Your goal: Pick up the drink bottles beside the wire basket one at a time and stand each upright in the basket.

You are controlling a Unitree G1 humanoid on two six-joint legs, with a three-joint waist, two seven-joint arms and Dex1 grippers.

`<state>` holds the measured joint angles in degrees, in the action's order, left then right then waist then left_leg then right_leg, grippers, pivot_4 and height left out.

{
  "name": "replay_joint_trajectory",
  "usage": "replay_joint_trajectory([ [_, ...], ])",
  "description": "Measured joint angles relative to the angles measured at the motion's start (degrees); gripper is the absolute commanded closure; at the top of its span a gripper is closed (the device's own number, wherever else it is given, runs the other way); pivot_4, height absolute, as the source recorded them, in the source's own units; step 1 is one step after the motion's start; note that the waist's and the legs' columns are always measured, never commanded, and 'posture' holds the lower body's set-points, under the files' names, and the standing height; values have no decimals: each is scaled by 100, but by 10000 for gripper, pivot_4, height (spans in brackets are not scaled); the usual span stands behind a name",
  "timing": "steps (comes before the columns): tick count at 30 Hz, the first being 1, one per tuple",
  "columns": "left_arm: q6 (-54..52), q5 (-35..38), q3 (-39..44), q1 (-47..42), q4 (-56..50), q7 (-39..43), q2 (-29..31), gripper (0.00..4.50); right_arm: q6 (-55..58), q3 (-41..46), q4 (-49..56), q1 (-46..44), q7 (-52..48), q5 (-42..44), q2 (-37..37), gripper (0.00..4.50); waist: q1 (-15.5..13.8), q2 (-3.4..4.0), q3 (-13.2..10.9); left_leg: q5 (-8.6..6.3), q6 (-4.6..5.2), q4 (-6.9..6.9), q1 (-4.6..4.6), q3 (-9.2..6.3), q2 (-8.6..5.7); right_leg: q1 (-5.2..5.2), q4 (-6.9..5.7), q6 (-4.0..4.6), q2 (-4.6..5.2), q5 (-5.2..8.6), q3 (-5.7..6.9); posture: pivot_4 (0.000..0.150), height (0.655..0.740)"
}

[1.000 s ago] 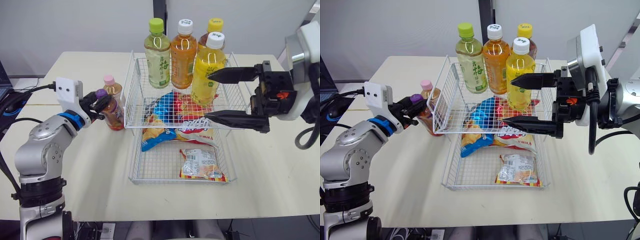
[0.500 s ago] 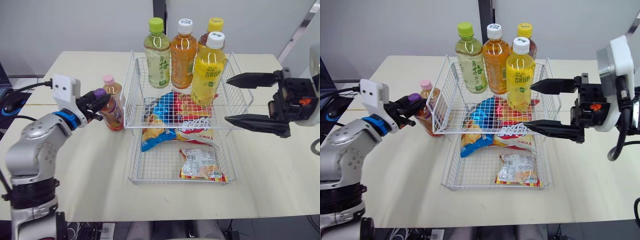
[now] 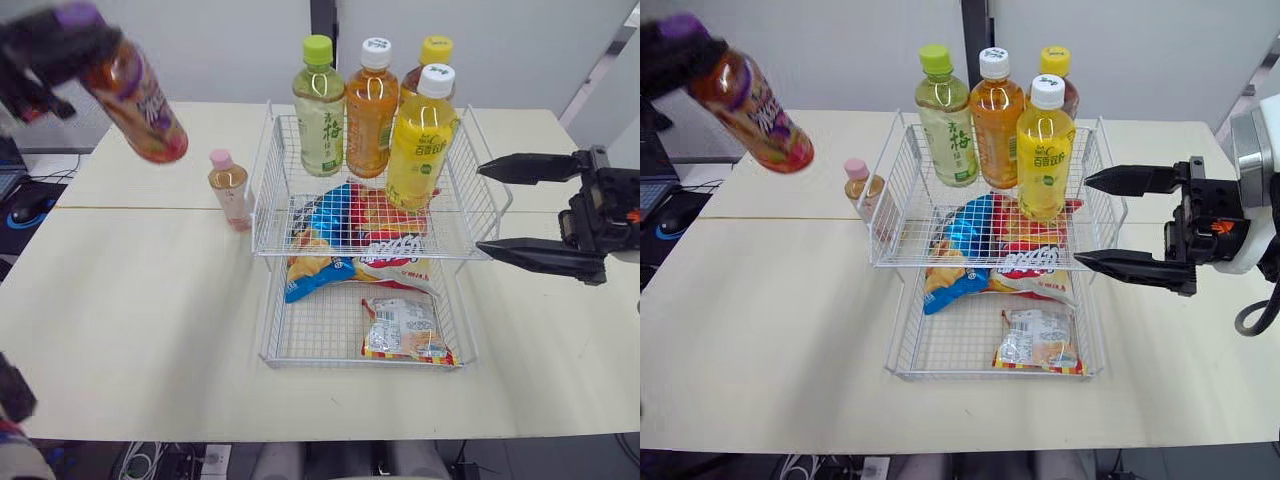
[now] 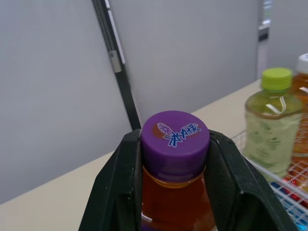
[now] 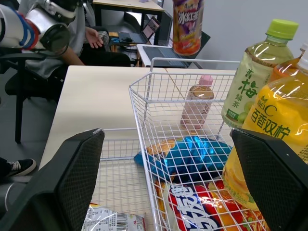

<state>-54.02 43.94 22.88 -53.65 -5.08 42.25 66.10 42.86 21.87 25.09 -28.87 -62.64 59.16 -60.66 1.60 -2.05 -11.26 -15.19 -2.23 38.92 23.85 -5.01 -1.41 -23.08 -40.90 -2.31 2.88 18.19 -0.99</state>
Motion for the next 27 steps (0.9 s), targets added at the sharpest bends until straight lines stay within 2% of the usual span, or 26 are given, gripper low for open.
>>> replay_joint_trajectory([
  [2,-112,37,-398,-568,296,247,15,31544,-7,23,-17,64,-38,-12,-17,0,-14,0,0,1,1,4,4,2,0,1,-3,-1,-6,-1,7,1500,7400],
  [5,-327,4,-1223,-1891,955,747,-81,31544,-53,237,-6,275,-146,-9,-80,0,-2,-3,-2,2,1,4,5,8,5,1,-3,-4,-18,-3,0,1500,7400],
  [12,-590,-139,-2009,-3436,1922,1370,-877,31544,-96,396,-7,447,-206,-4,-96,0,33,-1,-3,3,1,4,4,8,9,-3,-7,-4,-22,-3,-5,1500,7400],
  [17,-906,-175,-2310,-3580,2131,1740,-1336,31544,-97,381,-9,415,-97,-4,-96,0,47,2,-4,3,1,3,4,1,11,-9,-6,-4,-21,-3,-15,1500,7400],
  [27,-497,-618,-2513,-2905,2064,1809,-2343,31544,43,235,110,174,227,76,-125,0,28,3,-5,4,-1,5,6,2,9,-10,-5,-4,5,-3,-16,1500,7400],
])
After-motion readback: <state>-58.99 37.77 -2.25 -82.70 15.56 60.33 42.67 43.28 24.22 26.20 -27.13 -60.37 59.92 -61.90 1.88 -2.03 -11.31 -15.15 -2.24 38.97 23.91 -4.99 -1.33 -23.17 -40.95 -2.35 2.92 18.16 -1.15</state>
